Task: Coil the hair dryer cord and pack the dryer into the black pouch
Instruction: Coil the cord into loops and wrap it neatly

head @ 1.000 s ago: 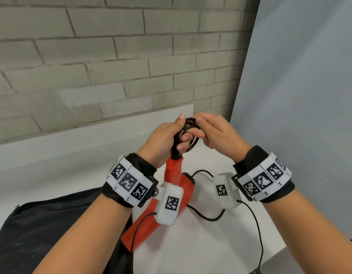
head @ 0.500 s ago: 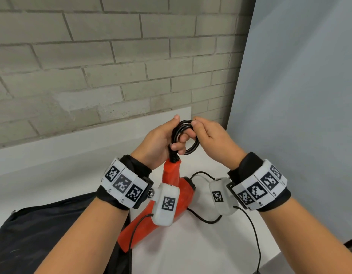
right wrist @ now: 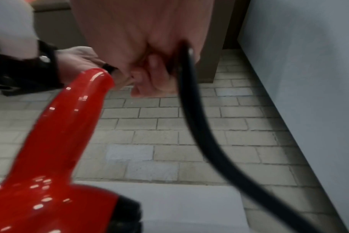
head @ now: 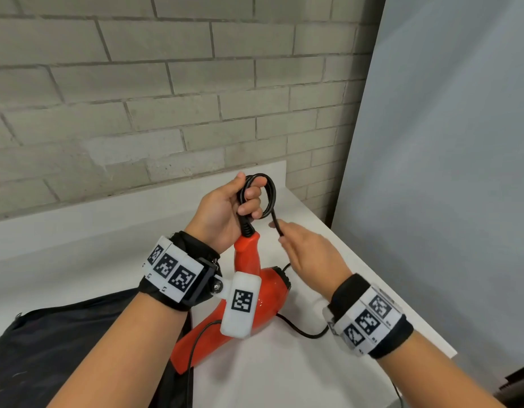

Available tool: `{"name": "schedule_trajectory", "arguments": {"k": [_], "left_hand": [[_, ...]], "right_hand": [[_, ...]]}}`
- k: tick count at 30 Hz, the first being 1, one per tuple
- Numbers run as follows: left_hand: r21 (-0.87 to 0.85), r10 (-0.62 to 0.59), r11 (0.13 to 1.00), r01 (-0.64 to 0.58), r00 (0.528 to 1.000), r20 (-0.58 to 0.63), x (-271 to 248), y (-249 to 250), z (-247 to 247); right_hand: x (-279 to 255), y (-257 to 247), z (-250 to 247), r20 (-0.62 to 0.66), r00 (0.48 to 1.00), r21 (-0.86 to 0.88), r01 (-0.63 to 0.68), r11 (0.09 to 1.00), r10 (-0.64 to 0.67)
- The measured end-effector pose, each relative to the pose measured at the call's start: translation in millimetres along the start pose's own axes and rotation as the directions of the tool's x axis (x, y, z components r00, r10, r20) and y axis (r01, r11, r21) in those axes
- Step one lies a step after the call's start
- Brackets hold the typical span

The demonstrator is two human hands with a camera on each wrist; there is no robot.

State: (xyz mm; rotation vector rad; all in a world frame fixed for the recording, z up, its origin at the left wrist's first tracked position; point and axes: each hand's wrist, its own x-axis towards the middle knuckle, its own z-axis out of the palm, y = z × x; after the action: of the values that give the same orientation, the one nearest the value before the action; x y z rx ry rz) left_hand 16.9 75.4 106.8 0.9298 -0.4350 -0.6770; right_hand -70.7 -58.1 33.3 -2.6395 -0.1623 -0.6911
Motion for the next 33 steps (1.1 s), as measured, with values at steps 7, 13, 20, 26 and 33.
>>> {"name": "schedule_trajectory", "arguments": {"k": [7, 13, 20, 26, 33], "left_hand": [[-0.027, 0.064, 0.998, -0.062, 0.997, 0.042, -1.2, -3.8, 0.9], [0.084, 0.207, 0.975, -0.204, 0.978, -0.031, 0.0, -15.7, 5.7], [0.416, 0.250, 0.883, -0.217, 0.968, -0.026, -3.3, -25.0, 18.1], [0.674, 0.122, 0.727, -0.135, 0.990, 0.067, -12.9, -20.0, 28.6], [0.576, -0.059, 0.813, -0.086, 0.972, 0.229, -12.3, -15.7, 21.8]], "right_hand": [[-7.2, -7.4, 2.9, -0.062, 0.990, -0.292, 0.102, 0.951, -0.125], [-4.8, -4.4, -12.5, -0.204, 0.923, -0.404, 0.223, 0.887, -0.325], [11.3, -10.9, -44.0, -0.155, 0.819, -0.657, 0.333, 0.677, -0.553], [30.9, -20.1, -62.8, -0.217, 0.802, -0.521, 0.387, 0.761, -0.556], [53.7, -6.0, -74.9, -0.101, 0.985, 0.163, 0.158, 0.974, -0.143]]}}
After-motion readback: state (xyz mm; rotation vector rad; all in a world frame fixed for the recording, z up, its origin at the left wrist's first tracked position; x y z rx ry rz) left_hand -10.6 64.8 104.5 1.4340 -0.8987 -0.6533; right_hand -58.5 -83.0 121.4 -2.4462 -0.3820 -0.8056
